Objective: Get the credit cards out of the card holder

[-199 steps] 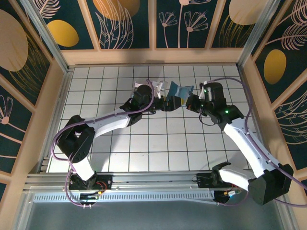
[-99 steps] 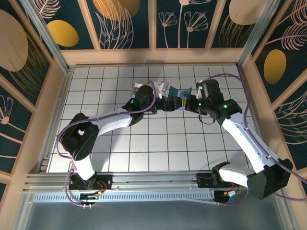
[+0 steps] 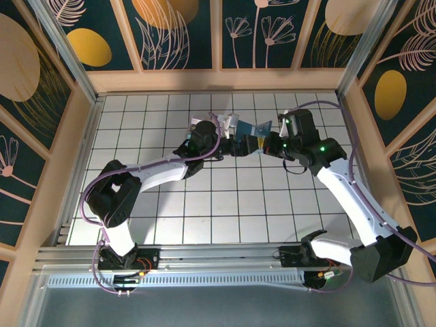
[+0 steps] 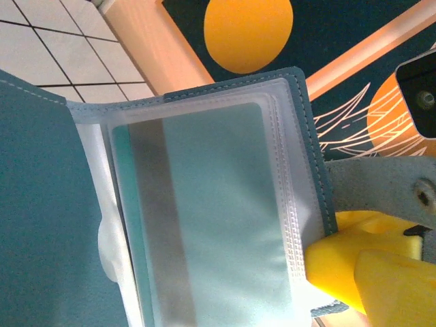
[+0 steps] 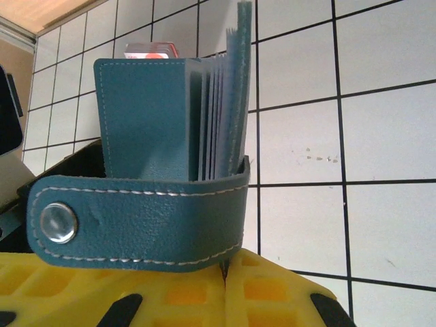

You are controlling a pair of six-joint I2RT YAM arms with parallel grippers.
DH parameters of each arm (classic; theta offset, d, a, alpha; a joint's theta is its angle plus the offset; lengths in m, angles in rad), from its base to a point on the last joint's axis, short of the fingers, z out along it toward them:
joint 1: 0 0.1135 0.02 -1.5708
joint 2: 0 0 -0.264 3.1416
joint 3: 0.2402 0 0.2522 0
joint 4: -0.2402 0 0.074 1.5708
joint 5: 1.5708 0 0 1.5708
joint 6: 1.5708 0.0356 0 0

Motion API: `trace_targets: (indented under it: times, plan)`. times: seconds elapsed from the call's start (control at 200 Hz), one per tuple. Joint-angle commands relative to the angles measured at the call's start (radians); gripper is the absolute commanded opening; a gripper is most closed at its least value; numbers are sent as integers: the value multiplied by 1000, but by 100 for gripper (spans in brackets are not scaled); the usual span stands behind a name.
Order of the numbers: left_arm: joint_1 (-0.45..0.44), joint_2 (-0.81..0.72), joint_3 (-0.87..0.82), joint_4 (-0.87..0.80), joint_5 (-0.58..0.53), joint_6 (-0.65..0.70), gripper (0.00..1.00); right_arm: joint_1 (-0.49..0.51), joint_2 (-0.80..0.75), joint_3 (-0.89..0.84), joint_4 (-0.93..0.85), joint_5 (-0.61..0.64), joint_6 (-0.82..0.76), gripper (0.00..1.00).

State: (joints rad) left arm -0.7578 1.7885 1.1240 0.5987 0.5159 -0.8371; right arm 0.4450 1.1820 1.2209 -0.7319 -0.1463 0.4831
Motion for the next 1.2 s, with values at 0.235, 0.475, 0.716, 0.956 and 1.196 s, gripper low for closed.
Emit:
trace_targets:
  times: [0.235, 0.475, 0.716, 0.956, 1.196]
  plan:
    - [25, 17, -60, 15, 13, 7, 78, 31, 80, 128, -84, 39, -30, 0]
    - [48, -16, -101, -50, -18, 48, 68, 37, 78, 118, -85, 55, -36, 0]
    - [51, -8, -99, -35, -14, 49, 70, 39, 63, 112, -73, 45, -36, 0]
    - [51, -17, -98, -1, 9, 38, 66, 39, 42, 72, -23, 40, -31, 0]
    - [52, -66, -145, 36, 2, 21, 66, 38, 32, 65, -25, 65, -27, 0]
